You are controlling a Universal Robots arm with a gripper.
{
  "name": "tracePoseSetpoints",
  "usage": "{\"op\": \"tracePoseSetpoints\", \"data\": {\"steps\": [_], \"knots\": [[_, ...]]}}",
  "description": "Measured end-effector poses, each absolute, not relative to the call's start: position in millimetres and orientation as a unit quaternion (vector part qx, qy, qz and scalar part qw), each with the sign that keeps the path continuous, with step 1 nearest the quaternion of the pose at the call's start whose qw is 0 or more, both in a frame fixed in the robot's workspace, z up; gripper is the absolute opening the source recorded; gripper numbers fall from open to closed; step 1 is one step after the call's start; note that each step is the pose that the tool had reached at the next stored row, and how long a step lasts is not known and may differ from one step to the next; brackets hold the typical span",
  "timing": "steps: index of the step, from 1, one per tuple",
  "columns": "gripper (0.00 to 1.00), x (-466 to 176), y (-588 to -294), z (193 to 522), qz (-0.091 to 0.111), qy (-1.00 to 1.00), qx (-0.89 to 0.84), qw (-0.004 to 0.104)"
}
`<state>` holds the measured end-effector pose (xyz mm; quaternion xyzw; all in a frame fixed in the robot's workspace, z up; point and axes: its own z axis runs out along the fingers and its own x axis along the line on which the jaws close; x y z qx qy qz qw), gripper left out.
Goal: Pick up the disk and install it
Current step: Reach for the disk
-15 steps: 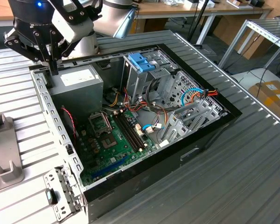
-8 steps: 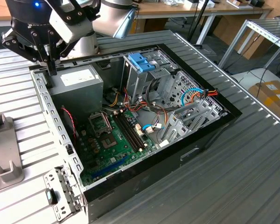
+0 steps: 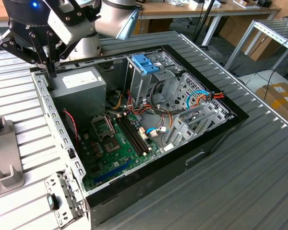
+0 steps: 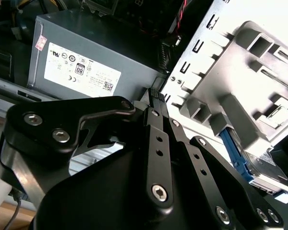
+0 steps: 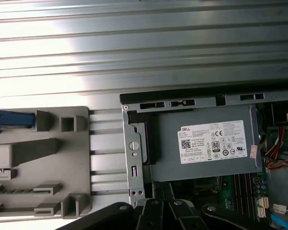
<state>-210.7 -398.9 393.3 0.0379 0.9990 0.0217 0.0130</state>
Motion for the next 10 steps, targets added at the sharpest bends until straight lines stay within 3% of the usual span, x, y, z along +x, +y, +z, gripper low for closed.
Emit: {"op": "tracePoseSetpoints", "data": {"steps": [10], "knots": [[0.1, -215.4, -398.9, 393.3, 0.022, 0.999, 0.038, 0.013]]}}
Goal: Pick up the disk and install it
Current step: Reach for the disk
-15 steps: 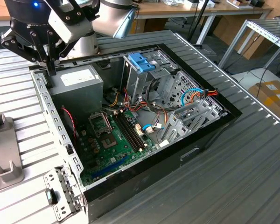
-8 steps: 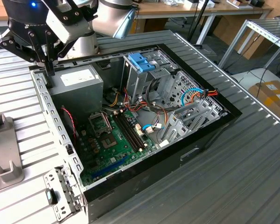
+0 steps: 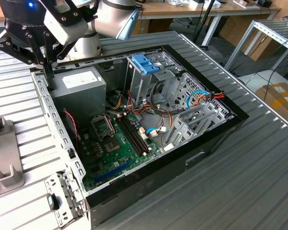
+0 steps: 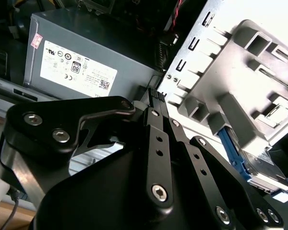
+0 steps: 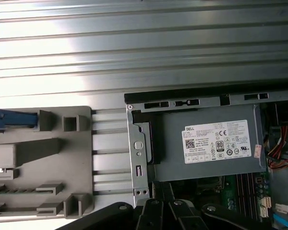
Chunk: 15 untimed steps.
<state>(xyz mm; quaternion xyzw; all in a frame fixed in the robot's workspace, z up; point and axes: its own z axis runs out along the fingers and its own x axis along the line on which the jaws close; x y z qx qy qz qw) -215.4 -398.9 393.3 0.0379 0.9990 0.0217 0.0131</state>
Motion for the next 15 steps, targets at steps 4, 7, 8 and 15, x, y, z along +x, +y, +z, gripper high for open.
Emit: {"op": "tracePoseSetpoints", "data": {"steps": [4, 7, 8, 15], "knots": [[0.1, -217.3, -398.9, 393.3, 0.022, 0.999, 0.038, 0.013], [0.1, -218.5, -398.9, 393.3, 0.022, 0.999, 0.038, 0.013], [0.1, -218.9, -398.9, 393.3, 0.022, 0.999, 0.038, 0.013], [0.1, -221.9, -398.9, 393.3, 0.022, 0.999, 0.038, 0.013]]}}
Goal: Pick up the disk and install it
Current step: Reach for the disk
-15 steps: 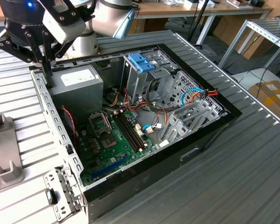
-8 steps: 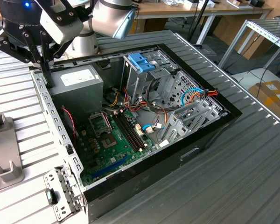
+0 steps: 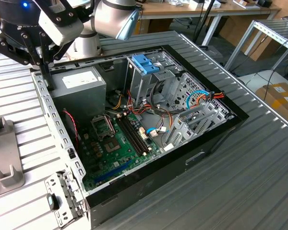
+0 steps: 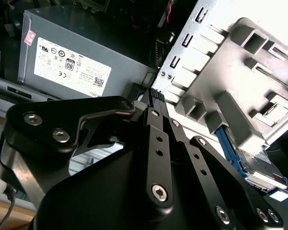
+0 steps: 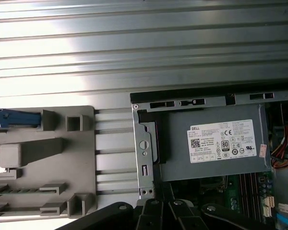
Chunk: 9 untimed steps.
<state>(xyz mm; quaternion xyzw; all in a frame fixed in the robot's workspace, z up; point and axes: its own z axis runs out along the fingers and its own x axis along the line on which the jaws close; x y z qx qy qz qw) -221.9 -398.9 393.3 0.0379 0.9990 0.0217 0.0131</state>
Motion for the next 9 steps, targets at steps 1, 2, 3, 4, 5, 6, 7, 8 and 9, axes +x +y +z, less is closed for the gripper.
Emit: {"op": "tracePoseSetpoints", "data": {"steps": [1, 2, 3, 4, 5, 6, 7, 8, 9], "knots": [[0.1, -222.3, -398.9, 393.3, 0.022, 0.999, 0.038, 0.013], [0.1, -222.7, -398.9, 393.3, 0.022, 0.999, 0.038, 0.013], [0.1, -223.1, -398.9, 393.3, 0.022, 0.999, 0.038, 0.013], [0.1, -223.5, -398.9, 393.3, 0.022, 0.999, 0.038, 0.013], [0.1, -223.9, -398.9, 393.3, 0.022, 0.999, 0.038, 0.013], [0.1, -224.3, -398.9, 393.3, 0.022, 0.999, 0.038, 0.013], [0.1, -224.6, -398.9, 393.3, 0.022, 0.999, 0.038, 0.013], [0.1, -224.9, -398.9, 393.3, 0.022, 0.999, 0.038, 0.013], [0.1, -225.4, -398.9, 393.3, 0.022, 0.999, 0.038, 0.013]]}}
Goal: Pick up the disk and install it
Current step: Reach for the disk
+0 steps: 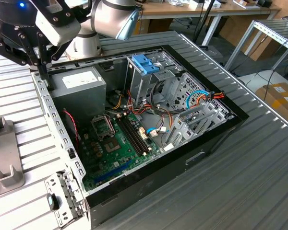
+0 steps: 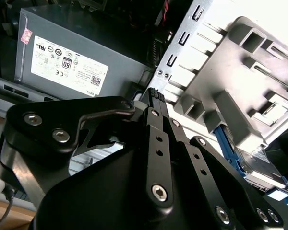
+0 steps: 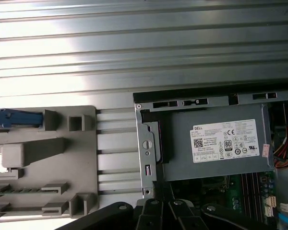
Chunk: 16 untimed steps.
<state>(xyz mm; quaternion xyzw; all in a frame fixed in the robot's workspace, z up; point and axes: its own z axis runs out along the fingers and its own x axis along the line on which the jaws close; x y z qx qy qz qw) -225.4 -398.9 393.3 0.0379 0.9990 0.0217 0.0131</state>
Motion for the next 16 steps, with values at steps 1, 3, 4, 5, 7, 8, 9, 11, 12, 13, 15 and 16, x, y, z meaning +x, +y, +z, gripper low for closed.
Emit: {"op": "tracePoseSetpoints", "data": {"steps": [1, 3, 4, 5, 7, 8, 9, 11, 12, 13, 15, 16], "knots": [[0.1, -225.7, -398.9, 393.3, 0.022, 0.999, 0.038, 0.013], [0.1, -226.5, -398.9, 393.3, 0.022, 0.999, 0.038, 0.013], [0.1, -226.9, -398.9, 393.3, 0.022, 0.999, 0.038, 0.013], [0.1, -227.2, -398.9, 393.3, 0.022, 0.999, 0.038, 0.013], [0.1, -228.0, -398.9, 393.3, 0.022, 0.999, 0.038, 0.013], [0.1, -228.4, -398.9, 393.3, 0.022, 0.999, 0.038, 0.013], [0.1, -228.8, -398.9, 393.3, 0.022, 0.999, 0.038, 0.013], [0.1, -229.8, -398.9, 393.3, 0.022, 0.999, 0.038, 0.013], [0.1, -230.3, -398.9, 393.3, 0.022, 0.999, 0.038, 0.013], [0.1, -230.7, -398.9, 393.3, 0.022, 0.999, 0.038, 0.013], [0.1, -231.7, -398.9, 393.3, 0.022, 0.999, 0.038, 0.013], [0.1, -232.1, -398.9, 393.3, 0.022, 0.999, 0.038, 0.013]]}}
